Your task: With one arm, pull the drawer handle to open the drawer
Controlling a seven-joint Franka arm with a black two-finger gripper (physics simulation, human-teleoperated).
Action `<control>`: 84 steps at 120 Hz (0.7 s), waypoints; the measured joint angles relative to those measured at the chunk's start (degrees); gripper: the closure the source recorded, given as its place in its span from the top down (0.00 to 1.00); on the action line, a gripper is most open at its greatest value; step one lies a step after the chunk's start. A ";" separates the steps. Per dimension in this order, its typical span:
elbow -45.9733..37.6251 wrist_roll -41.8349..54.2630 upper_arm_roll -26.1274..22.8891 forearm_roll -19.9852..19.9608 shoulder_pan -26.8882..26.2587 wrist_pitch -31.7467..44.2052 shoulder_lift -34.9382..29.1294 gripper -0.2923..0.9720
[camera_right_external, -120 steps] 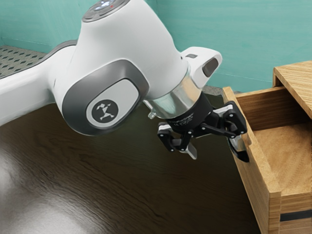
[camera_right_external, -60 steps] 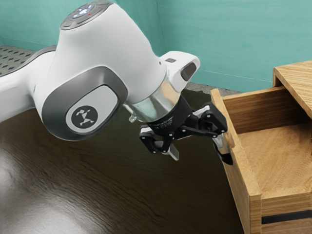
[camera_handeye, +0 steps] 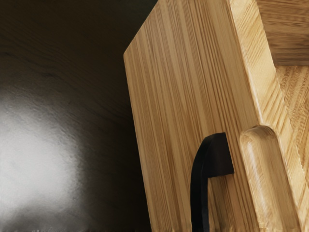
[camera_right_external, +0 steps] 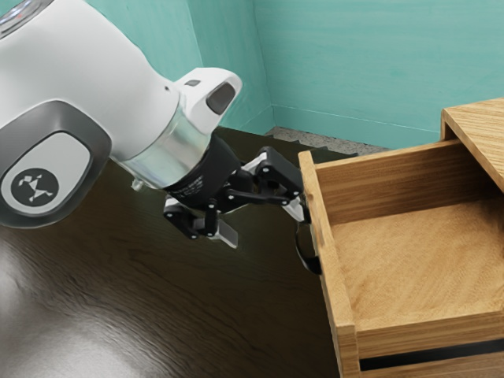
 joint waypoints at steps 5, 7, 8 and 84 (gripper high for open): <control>-0.10 -0.04 0.08 0.14 -0.31 -0.03 -1.30 0.77; -0.12 -0.06 0.10 0.19 -0.40 -0.06 -1.76 0.77; -0.12 -0.06 0.11 0.21 -0.44 -0.07 -1.98 0.77; 47.75 5.12 7.68 7.59 -3.59 -35.18 21.59 0.77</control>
